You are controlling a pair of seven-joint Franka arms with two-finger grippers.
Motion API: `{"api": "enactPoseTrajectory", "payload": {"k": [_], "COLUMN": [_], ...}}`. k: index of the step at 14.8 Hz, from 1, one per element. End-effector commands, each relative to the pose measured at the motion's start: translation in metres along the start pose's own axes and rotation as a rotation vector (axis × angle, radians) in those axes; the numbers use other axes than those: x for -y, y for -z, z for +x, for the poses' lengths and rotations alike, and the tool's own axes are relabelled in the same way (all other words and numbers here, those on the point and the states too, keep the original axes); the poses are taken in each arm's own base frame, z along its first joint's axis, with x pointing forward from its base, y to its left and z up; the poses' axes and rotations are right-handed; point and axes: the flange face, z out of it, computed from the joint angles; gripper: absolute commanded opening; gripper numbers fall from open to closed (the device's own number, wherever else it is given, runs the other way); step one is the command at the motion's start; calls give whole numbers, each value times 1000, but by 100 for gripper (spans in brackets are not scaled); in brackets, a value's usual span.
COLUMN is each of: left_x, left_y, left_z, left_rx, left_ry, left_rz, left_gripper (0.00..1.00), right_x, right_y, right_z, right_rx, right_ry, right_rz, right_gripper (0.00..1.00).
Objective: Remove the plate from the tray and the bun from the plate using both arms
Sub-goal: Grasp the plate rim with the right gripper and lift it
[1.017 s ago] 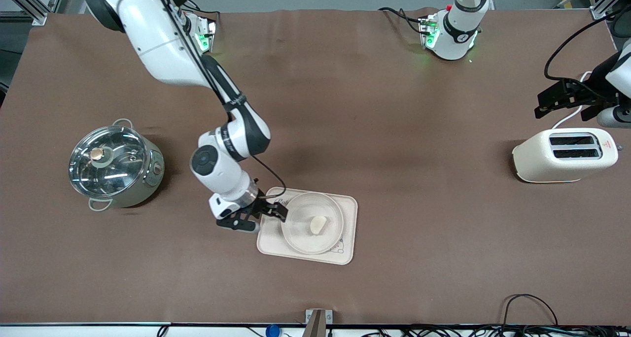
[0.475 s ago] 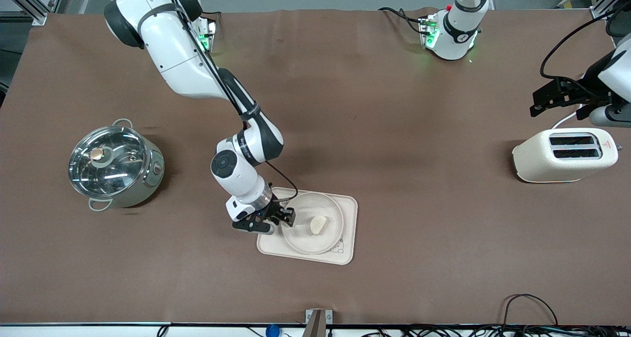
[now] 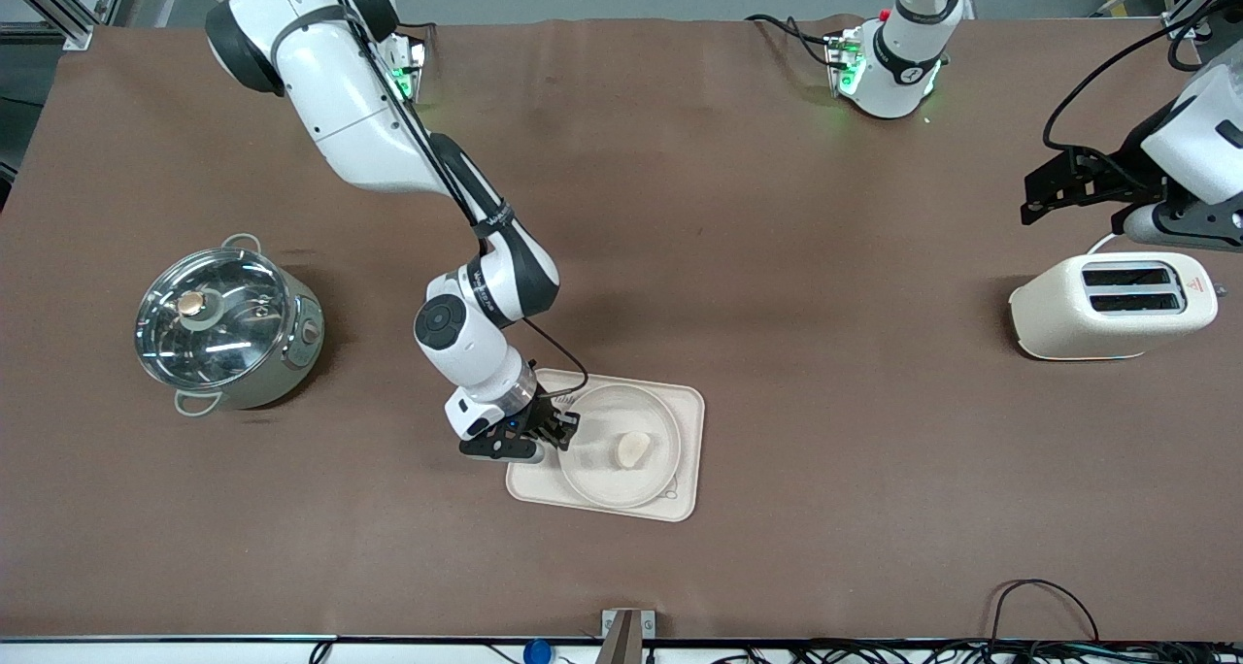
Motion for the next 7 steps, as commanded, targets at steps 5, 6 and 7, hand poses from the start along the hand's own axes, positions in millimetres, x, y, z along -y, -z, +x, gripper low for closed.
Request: {"api": "enactPoseTrajectory", "payload": {"k": [5,6,7], "left_x": [2,4,7], "left_y": [1,1,2], "left_z": [-2,-2,-2], "left_rx": [7,7,7], "left_ry": [-2,3,9], "left_rz": [-1,-3,-3], "left_gripper": [100,100,100], "right_x": [34,37,35], "right_y": [74,83,91], "right_z": [-76,-99,-123], "right_rx": [109,117,116], "right_ry": [8,25,38], "right_rz": [3,10,16], "right_gripper": [1,1,1]}}
